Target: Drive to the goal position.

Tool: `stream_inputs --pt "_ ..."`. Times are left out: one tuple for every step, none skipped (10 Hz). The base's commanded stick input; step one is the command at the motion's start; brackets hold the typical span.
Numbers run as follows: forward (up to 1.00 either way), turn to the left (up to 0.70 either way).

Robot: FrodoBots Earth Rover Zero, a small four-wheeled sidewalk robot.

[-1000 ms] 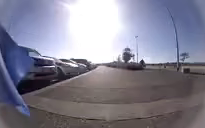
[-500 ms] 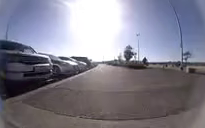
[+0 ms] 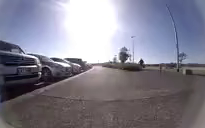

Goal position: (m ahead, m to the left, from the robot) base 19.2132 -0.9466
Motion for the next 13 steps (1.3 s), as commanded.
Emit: stream_inputs --pt "1.00 0.00" --pt "1.00 0.00" --pt "1.00 0.00" --pt "1.00 0.00" --pt "1.00 0.00" --pt "1.00 0.00" --pt "1.00 0.00" --pt "1.00 0.00" --pt "1.00 0.00" --pt "1.00 0.00" --pt "1.00 0.00" --pt "1.00 0.00" --pt "1.00 0.00"
